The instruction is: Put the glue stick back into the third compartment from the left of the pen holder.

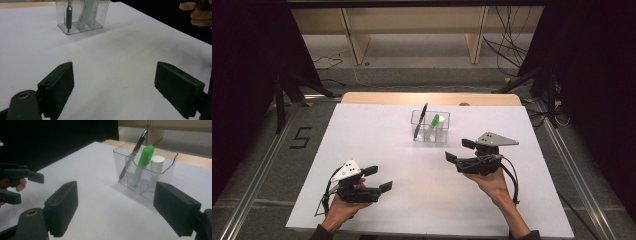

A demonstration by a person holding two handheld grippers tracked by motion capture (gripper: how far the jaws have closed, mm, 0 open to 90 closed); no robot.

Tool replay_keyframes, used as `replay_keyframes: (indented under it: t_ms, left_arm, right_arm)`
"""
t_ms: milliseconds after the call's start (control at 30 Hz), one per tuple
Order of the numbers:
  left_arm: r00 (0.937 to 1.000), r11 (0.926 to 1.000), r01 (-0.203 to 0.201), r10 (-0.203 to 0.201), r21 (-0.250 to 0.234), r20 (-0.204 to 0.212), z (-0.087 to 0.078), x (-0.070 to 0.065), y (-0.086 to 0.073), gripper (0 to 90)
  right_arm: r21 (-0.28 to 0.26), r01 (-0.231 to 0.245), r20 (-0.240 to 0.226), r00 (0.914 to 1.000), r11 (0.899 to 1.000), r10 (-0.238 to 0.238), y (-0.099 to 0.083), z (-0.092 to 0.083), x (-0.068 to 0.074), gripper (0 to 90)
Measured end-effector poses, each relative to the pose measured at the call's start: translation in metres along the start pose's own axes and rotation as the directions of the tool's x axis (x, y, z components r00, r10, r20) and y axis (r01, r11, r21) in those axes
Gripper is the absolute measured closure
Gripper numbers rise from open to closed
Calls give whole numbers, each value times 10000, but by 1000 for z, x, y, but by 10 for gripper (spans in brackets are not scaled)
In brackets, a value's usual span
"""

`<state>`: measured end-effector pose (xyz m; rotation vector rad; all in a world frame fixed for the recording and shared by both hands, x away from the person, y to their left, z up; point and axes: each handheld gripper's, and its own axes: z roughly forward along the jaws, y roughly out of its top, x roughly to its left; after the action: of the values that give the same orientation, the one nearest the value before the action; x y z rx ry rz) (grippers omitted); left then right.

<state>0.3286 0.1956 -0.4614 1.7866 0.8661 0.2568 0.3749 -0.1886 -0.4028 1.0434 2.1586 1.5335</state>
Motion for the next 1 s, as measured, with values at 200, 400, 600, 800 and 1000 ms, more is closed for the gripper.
replay_keyframes:
  t_ms: [200, 400, 600, 800, 1000]
  left_arm:
    - [10000, 10000, 5, -5, -44, 31, -1, 0, 0, 156]
    - [9999, 10000, -83, 83, -36, 70, 0, -1, 0, 156]
    - [9999, 10000, -73, 73, -60, 95, 0, -2, 0, 156]
    - [9999, 9999, -98, 99, -88, 107, -1, -2, 1, 156]
    - [9999, 9999, -89, 90, -77, 146, -1, -2, 0, 156]
  right_arm:
    - [-81, 32, -66, 10000, 10000, -33, -5, -4, 4, 199]
    - [-208, 81, -112, 9999, 9998, -83, -15, -13, 8, 199]
    - [-286, 58, -211, 9998, 9996, -64, -26, -22, 13, 198]
    - [-342, 44, -136, 9999, 9994, -49, -38, -30, 15, 196]
    - [-308, -42, -104, 9999, 9995, 39, -51, -37, 15, 193]
